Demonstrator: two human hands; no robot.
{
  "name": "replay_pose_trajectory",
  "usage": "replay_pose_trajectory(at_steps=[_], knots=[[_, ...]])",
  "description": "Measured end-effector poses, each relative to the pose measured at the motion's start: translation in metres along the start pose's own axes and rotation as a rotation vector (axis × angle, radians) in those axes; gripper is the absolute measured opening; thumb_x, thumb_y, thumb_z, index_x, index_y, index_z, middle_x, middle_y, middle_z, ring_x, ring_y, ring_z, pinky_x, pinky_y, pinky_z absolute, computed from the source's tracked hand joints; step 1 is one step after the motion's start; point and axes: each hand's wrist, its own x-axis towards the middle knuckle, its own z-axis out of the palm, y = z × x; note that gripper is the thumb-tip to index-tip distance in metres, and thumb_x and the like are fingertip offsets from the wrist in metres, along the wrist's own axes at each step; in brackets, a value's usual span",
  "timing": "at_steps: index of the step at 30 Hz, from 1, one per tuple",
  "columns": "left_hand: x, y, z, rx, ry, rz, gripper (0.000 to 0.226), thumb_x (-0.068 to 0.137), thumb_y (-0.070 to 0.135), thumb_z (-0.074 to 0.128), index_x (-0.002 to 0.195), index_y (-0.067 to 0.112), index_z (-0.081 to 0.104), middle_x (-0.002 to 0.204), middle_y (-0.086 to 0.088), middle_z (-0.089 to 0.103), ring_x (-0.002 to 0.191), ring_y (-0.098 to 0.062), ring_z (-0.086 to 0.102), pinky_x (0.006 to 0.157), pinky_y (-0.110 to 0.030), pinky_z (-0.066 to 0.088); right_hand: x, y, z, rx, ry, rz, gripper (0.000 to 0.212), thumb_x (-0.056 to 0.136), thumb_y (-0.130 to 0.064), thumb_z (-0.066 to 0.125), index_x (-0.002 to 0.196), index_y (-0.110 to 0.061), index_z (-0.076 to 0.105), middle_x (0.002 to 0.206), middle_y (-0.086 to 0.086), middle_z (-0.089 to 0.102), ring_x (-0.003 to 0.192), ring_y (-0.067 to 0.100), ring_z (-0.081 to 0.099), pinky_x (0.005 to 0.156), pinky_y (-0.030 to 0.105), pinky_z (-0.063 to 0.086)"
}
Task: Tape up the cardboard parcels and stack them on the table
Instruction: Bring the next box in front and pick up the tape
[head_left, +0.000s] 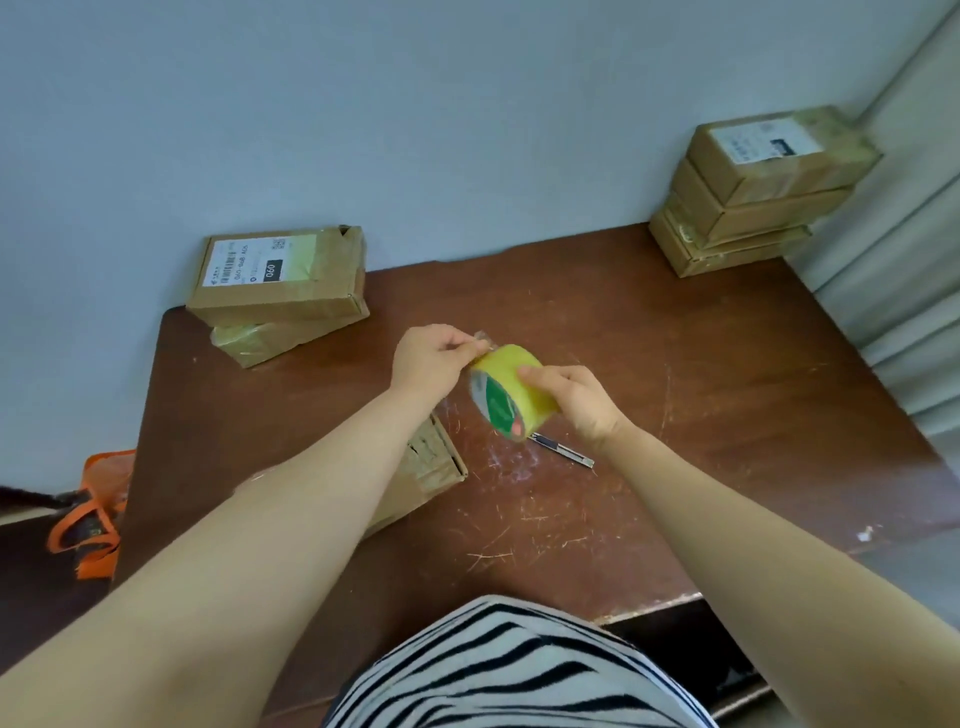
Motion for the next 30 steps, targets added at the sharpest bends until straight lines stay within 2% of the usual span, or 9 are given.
replay_pose_trajectory(at_steps=[2, 6, 10, 12, 15, 20, 25, 28, 30], knots=[[-0.004, 0.003, 0.01, -0.091, -0.041, -0.103, 0.015, 0.078, 0.017, 0.078, 0.064, 0.017, 0.071, 0.056, 0.002, 0.066, 0.049, -0.006, 0.061, 0.048, -0.015, 0.044, -0.009, 0.0, -0.017, -0.045, 0.073, 0.015, 0.032, 0.092, -0.025, 0.058, 0.064, -0.011, 0.062, 0.049, -0.007, 0.057, 0.044, 0.001, 0.052, 0.047, 0.013, 0.042], [-0.015, 0.012, 0.038, -0.147, -0.061, -0.231, 0.016, 0.075, 0.013, 0.079, 0.063, 0.012, 0.07, 0.053, -0.002, 0.063, 0.04, -0.008, 0.051, 0.05, -0.013, 0.046, -0.027, -0.001, -0.055, -0.215, 0.007, 0.063, 0.025, 0.091, -0.021, 0.058, 0.067, -0.015, 0.064, 0.052, -0.011, 0.058, 0.046, -0.002, 0.053, 0.047, 0.009, 0.04], [-0.026, 0.018, 0.064, -0.188, -0.093, -0.328, 0.018, 0.076, 0.011, 0.078, 0.061, 0.01, 0.067, 0.052, -0.001, 0.06, 0.047, -0.014, 0.044, 0.057, -0.021, 0.042, -0.045, 0.015, -0.081, -0.226, -0.106, 0.136, 0.011, 0.09, -0.018, 0.061, 0.087, -0.014, 0.07, 0.069, -0.008, 0.07, 0.065, 0.002, 0.065, 0.059, 0.009, 0.046], [-0.032, 0.015, 0.072, -0.191, -0.066, -0.364, 0.02, 0.076, 0.01, 0.078, 0.059, 0.01, 0.066, 0.049, 0.002, 0.06, 0.052, -0.013, 0.046, 0.065, -0.024, 0.043, -0.049, 0.02, -0.094, -0.283, -0.059, 0.154, 0.022, 0.088, -0.029, 0.065, 0.092, -0.009, 0.072, 0.073, -0.005, 0.07, 0.07, 0.01, 0.065, 0.062, 0.014, 0.048], [-0.034, 0.008, 0.071, -0.203, -0.007, -0.42, 0.021, 0.077, 0.014, 0.078, 0.061, 0.009, 0.065, 0.051, 0.005, 0.061, 0.056, -0.009, 0.048, 0.083, -0.03, 0.042, -0.058, 0.029, -0.12, -0.48, 0.039, 0.187, 0.04, 0.081, -0.05, 0.067, 0.073, -0.011, 0.07, 0.064, -0.004, 0.061, 0.064, 0.014, 0.057, 0.061, 0.024, 0.046], [-0.046, 0.008, 0.08, -0.181, -0.006, -0.408, 0.02, 0.077, 0.019, 0.079, 0.062, 0.012, 0.068, 0.065, 0.002, 0.066, 0.061, -0.01, 0.049, 0.077, -0.029, 0.041, -0.069, 0.045, -0.144, -0.474, 0.018, 0.273, 0.024, 0.085, -0.042, 0.066, 0.076, -0.02, 0.071, 0.077, -0.005, 0.068, 0.079, 0.017, 0.063, 0.069, 0.028, 0.048], [-0.075, -0.013, 0.098, -0.155, -0.031, -0.451, 0.023, 0.079, 0.02, 0.077, 0.059, 0.012, 0.068, 0.067, -0.001, 0.067, 0.056, -0.01, 0.05, 0.063, -0.021, 0.04, -0.062, 0.041, -0.148, -0.903, 0.013, 0.358, 0.035, 0.077, -0.05, 0.069, 0.075, -0.015, 0.069, 0.078, 0.0, 0.064, 0.075, 0.015, 0.059, 0.064, 0.029, 0.047], [-0.093, -0.032, 0.101, -0.115, -0.104, -0.511, 0.02, 0.08, 0.023, 0.076, 0.062, 0.015, 0.07, 0.072, -0.001, 0.07, 0.059, -0.011, 0.047, 0.063, -0.024, 0.039, -0.054, 0.042, -0.128, -1.217, -0.019, 0.377, 0.044, 0.076, -0.053, 0.069, 0.087, -0.012, 0.056, 0.086, 0.0, 0.057, 0.082, 0.021, 0.056, 0.064, 0.03, 0.044], [-0.101, -0.042, 0.099, -0.092, -0.129, -0.55, 0.018, 0.079, 0.022, 0.076, 0.064, 0.016, 0.071, 0.076, -0.004, 0.071, 0.06, -0.013, 0.047, 0.052, -0.022, 0.036, -0.049, 0.045, -0.11, -1.385, -0.03, 0.366, 0.039, 0.082, -0.052, 0.065, 0.095, -0.018, 0.053, 0.089, -0.001, 0.053, 0.087, 0.023, 0.056, 0.067, 0.031, 0.042]])
